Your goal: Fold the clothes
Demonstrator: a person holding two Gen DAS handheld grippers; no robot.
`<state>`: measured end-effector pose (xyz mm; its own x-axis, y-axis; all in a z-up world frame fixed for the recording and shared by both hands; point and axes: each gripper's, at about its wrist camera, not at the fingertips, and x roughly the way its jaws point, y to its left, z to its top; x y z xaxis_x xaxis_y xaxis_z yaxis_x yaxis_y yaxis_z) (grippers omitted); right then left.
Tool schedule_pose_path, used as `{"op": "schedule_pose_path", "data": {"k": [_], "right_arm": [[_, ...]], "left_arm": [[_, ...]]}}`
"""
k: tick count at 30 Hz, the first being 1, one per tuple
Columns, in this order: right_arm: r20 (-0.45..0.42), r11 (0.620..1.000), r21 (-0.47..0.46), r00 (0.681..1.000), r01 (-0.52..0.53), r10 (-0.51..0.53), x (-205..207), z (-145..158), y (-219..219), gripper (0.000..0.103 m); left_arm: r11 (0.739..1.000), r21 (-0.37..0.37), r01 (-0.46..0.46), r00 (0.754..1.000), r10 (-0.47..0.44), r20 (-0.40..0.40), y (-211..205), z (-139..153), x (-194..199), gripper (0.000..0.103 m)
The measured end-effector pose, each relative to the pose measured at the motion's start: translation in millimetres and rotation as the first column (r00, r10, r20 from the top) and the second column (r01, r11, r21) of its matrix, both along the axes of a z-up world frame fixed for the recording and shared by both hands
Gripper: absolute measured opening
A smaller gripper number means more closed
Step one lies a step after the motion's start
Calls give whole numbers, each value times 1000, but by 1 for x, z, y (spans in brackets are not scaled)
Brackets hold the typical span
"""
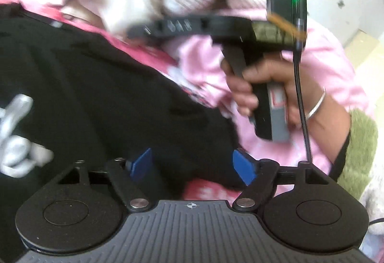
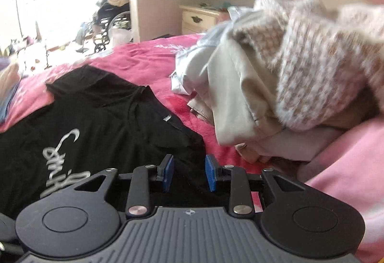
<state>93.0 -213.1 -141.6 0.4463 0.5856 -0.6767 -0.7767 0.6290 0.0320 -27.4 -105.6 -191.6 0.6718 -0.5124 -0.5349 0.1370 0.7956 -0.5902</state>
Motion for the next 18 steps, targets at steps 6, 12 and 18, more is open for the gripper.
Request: {"op": "schedule_pose_path", "data": {"k": [6, 12, 18], "right_arm": [[-39, 997, 23, 997, 68, -67, 27, -17, 21, 30], [-66, 994, -41, 993, 99, -101, 57, -49, 47, 27], [-95, 995, -50, 992, 85, -89, 68, -61, 48, 9]], "left_arm": [[998, 49, -50, 998, 52, -33, 31, 4, -4, 69], [987, -2, -162, 979, 161, -123, 59, -8, -16, 54], [985, -12, -172, 975, 169, -143, 70, -18, -27, 50]]}}
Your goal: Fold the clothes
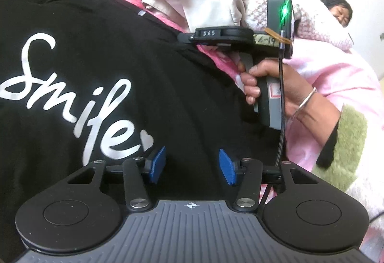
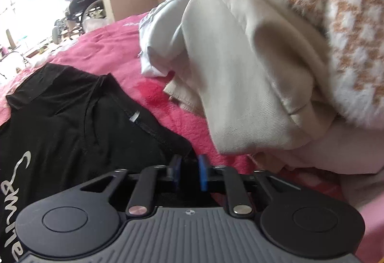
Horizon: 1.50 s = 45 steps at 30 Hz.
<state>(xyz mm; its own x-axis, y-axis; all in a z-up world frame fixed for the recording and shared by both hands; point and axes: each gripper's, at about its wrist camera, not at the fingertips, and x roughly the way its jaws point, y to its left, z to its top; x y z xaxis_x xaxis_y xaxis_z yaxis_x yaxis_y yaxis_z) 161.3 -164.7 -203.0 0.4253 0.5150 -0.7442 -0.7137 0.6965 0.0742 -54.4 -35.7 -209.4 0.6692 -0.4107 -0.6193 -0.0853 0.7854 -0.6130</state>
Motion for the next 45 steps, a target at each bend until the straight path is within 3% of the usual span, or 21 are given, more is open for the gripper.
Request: {"op": "schedule_pose_path", "data": {"k": [13, 19, 23, 25, 27, 29, 31, 35, 39, 41, 45], "right_arm": [[129, 997, 63, 991, 37, -45, 8, -18, -5, 7], [37, 962, 225, 986, 152, -164, 14, 27, -60, 9], [20, 983, 155, 994, 101, -105, 1, 43, -68, 9], [-19, 995, 95, 999, 36, -34, -2, 36, -58, 6], [-27, 1000, 2, 999, 27, -27, -1, 19, -42, 5], [48, 987, -123, 995, 98, -93, 5, -1, -34, 5], [104, 968, -104, 970, 229, -219, 11, 1, -47, 5], [92, 920, 165, 923, 356, -374, -7, 58, -98, 5], [95, 876, 373, 927, 305, -363, -59, 137, -135, 5], [119, 877, 414, 941, 244, -318, -91, 180, -151, 7], [132, 907, 402, 972, 127, -195, -154, 262, -170, 9]], "left_arm": [[979, 180, 94, 994, -102, 37, -24, -1, -9, 50], [961, 240, 140, 987, -156, 45, -29, 0, -9, 51], [947, 262, 185, 980, -199, 28, -29, 2, -6, 51], [934, 281, 222, 972, -233, 8, -30, 3, -2, 52], [912, 309, 268, 961, -274, -24, -33, 7, 2, 53], [882, 338, 327, 944, -324, -69, -37, 12, 6, 54], [851, 359, 383, 923, -367, -116, -40, 17, 10, 55], [781, 388, 490, 871, -462, -170, -36, 33, 10, 59], [664, 473, 579, 800, -576, -169, -25, 49, -3, 62], [640, 478, 601, 779, -604, -170, -16, 53, -14, 62], [649, 433, 626, 761, -630, -156, 0, 49, -38, 62]]}}
